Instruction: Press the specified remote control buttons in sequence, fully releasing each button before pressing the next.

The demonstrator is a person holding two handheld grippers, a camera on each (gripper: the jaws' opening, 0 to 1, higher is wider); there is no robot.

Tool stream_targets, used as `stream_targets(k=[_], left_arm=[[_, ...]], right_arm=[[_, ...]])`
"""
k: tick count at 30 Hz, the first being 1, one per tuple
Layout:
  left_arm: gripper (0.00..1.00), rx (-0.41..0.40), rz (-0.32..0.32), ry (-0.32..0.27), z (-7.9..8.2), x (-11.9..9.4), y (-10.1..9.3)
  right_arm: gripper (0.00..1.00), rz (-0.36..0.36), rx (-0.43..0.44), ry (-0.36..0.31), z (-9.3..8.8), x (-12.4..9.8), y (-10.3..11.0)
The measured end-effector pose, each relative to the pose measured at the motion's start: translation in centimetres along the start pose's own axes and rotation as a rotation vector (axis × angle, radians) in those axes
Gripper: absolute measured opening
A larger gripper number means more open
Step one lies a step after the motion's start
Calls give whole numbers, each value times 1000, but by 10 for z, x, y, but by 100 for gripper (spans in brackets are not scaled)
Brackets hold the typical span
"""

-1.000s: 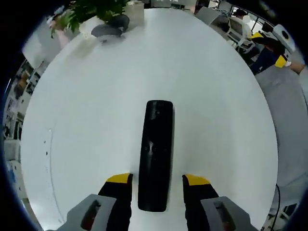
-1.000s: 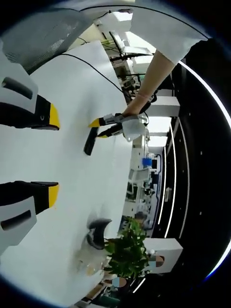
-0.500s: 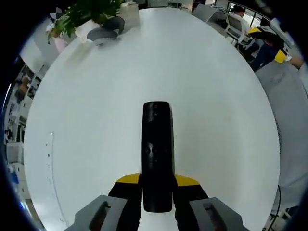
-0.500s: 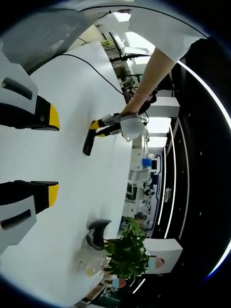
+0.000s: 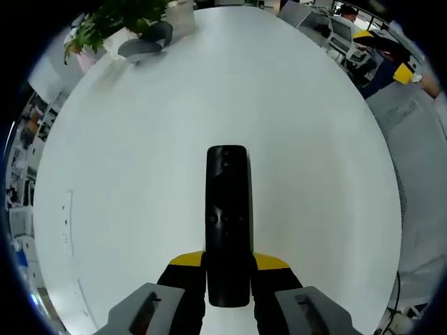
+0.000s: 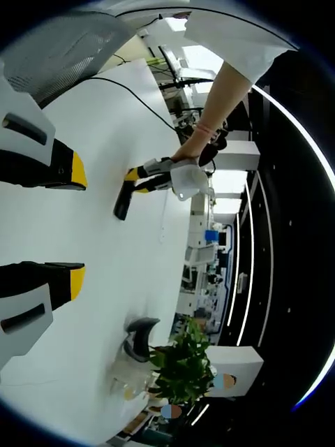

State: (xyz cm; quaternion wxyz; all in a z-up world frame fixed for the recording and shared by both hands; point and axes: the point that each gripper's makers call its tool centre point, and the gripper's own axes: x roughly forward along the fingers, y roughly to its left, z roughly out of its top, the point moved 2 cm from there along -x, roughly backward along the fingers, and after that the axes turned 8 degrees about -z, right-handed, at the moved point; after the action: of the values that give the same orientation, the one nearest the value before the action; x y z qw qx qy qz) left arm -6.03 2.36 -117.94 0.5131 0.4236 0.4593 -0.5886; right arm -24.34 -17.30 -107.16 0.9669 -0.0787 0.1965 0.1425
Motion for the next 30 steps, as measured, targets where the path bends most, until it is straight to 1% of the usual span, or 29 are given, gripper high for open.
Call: stream_targets(k=[3,6,10,24,26,27,30], left_arm=[[24,24,7,21,0,0,-3],[24,25,9,28,-1,0,-7],[24,11,-5,22,-3,0,-13],[24,-26,-2,-9,-7,2,-36],[24,-33,-2,-12,-7,2,-40],[24,-49,0,-12,-8,2,-41],[24,-51,2,-11,-8,3,-47]], right_arm=[[39,2,-3,0,0,0,1],[39,3,-6,-2,0,0,1],[39,3,-6,-5,1,-1,1],[39,24,-13,-5,1,0,4],[39,26,-14,-4,1,0,5],[39,26,-15,-4,1,0,5],[39,28,-14,-4,1,0,5]])
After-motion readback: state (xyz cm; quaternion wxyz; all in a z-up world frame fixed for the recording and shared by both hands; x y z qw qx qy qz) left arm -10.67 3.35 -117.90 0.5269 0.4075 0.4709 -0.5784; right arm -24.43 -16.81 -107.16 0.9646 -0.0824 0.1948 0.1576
